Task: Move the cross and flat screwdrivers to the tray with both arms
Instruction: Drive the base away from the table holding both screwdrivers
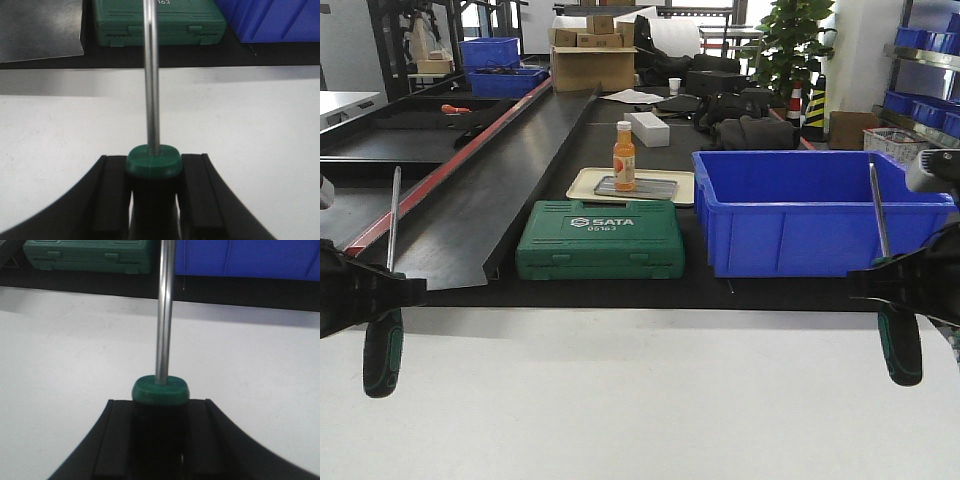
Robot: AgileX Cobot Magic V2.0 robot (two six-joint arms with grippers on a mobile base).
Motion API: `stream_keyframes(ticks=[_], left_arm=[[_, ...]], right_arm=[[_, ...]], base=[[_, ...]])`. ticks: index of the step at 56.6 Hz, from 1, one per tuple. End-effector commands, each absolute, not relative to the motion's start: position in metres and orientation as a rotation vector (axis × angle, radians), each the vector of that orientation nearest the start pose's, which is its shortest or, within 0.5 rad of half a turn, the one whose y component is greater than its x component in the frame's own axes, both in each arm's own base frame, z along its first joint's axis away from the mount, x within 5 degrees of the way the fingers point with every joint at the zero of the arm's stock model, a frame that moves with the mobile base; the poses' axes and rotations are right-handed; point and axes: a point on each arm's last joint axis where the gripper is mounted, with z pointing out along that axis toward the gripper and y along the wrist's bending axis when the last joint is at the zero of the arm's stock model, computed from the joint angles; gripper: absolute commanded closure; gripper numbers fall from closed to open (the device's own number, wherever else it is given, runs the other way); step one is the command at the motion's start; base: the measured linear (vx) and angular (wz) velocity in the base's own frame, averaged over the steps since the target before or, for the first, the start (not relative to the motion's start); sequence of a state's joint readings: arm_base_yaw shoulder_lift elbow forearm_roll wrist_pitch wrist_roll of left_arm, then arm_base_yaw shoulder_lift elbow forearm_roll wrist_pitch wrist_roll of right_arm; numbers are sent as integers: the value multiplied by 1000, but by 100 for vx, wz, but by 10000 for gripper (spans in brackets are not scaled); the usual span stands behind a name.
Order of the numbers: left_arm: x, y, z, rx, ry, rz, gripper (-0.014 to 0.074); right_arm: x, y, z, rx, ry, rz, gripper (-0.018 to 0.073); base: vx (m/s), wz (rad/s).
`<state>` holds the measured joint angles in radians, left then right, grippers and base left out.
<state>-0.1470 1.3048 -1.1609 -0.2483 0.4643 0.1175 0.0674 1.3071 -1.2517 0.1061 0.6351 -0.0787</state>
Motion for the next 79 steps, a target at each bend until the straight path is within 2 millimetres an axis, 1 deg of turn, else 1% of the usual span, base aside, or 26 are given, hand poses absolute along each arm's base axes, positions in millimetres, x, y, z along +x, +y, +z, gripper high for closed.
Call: stream_keyframes(ticks=[1,27,44,64,79], left_arm=[[284,-53,395,85,1941,-283,600],[284,-53,395,85,1941,-283,600],[284,-53,395,85,1941,-283,600],[284,-53,395,85,1941,-283,600],[284,-53,395,85,1941,-283,600]], right_arm=[[283,24,408,-90,2034,111,568],[283,24,408,-90,2034,111,568],[283,24,408,-90,2034,111,568],[283,24,408,-90,2034,111,568],[283,24,408,-91,2034,110,568]], base=[[-10,4],[-14,6],[-18,-8],[-22,-18],[-21,-41]])
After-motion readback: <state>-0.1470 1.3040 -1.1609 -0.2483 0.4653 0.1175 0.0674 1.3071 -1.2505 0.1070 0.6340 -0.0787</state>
